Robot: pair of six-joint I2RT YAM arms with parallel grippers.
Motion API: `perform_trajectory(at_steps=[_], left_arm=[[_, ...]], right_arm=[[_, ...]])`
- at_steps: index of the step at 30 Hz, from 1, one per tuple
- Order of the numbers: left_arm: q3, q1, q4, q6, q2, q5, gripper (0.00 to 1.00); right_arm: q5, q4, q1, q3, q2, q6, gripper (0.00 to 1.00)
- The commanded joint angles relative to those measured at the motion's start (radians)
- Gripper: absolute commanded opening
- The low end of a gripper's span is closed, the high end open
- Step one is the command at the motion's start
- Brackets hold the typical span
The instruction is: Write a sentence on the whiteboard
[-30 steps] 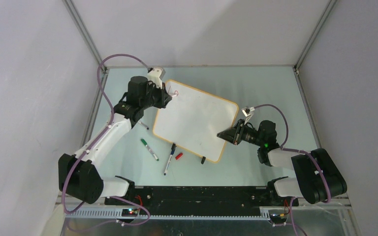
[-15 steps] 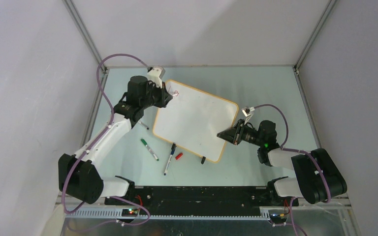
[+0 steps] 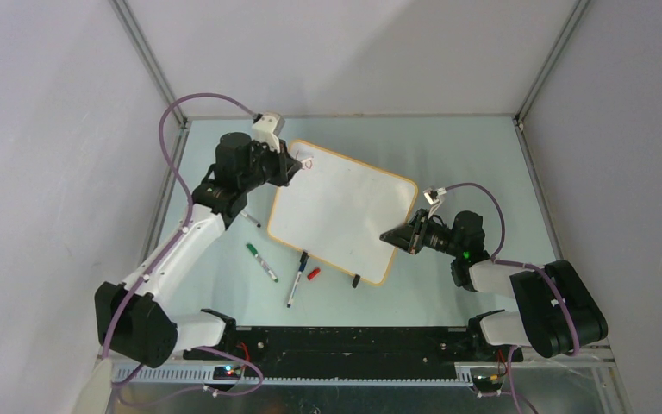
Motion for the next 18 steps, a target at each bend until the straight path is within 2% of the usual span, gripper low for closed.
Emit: perform_trajectory(at_steps=[1,18], left_arm=[[0.002,-0.002,0.046,-0.028,0.006,0.012,0.00],[0.026,-0.002,0.021,-0.041,0.063,0.011,0.00]], right_arm=[[0.007,0.041,-0.005,0.010,-0.014,-0.062,0.06],[0.007,0.045,-0.005,0.011,-0.011,-0.061,0.06]])
